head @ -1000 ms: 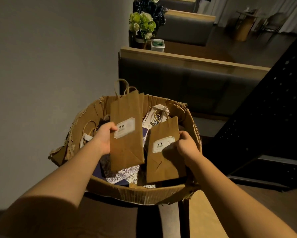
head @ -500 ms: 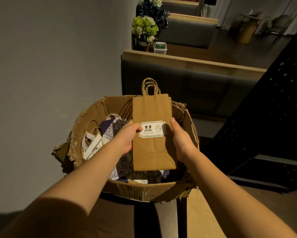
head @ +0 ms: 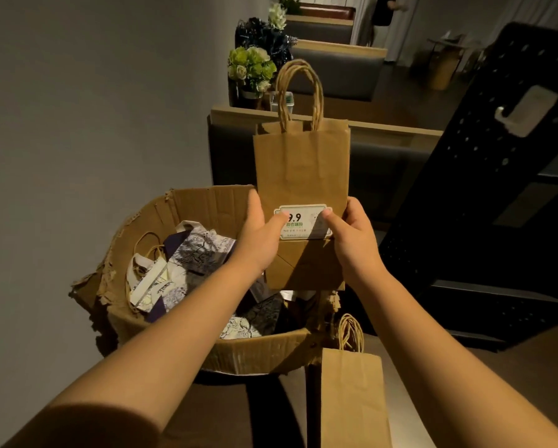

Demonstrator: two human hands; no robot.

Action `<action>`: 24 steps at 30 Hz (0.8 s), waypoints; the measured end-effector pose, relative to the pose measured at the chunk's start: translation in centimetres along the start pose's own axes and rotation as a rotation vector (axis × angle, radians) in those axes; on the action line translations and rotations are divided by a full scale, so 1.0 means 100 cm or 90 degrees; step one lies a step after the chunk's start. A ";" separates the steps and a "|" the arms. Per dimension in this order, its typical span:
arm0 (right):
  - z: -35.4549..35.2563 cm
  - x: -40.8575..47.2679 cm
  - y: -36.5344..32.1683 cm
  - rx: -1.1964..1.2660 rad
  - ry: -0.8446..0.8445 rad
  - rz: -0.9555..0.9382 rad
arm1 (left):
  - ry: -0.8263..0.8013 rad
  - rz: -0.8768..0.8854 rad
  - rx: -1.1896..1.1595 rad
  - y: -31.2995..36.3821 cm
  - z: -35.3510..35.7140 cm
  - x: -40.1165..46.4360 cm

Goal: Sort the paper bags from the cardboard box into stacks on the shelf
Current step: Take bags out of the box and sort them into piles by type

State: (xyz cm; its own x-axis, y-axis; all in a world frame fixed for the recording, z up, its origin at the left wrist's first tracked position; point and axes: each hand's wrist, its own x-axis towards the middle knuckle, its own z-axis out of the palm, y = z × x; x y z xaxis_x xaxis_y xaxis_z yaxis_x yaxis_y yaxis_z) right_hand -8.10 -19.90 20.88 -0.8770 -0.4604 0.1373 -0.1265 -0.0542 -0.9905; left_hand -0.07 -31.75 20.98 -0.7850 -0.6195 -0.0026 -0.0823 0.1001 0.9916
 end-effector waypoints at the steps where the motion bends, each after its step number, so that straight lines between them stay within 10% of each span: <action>1: -0.010 -0.003 -0.005 0.001 0.006 -0.011 | -0.008 0.018 0.007 0.006 0.008 -0.005; 13: -0.123 -0.060 -0.013 0.009 0.055 -0.057 | -0.094 0.171 0.043 0.013 0.104 -0.066; 24: -0.221 -0.130 0.039 -0.131 0.150 0.010 | -0.193 0.082 0.168 -0.055 0.199 -0.120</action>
State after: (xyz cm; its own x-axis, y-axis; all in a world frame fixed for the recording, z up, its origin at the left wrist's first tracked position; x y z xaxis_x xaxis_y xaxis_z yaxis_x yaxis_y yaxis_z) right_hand -7.42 5.46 15.49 -0.9599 -0.2404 0.1444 -0.1822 0.1435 -0.9727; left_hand -2.41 -9.36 13.02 -0.9410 -0.3359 0.0418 -0.0955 0.3819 0.9193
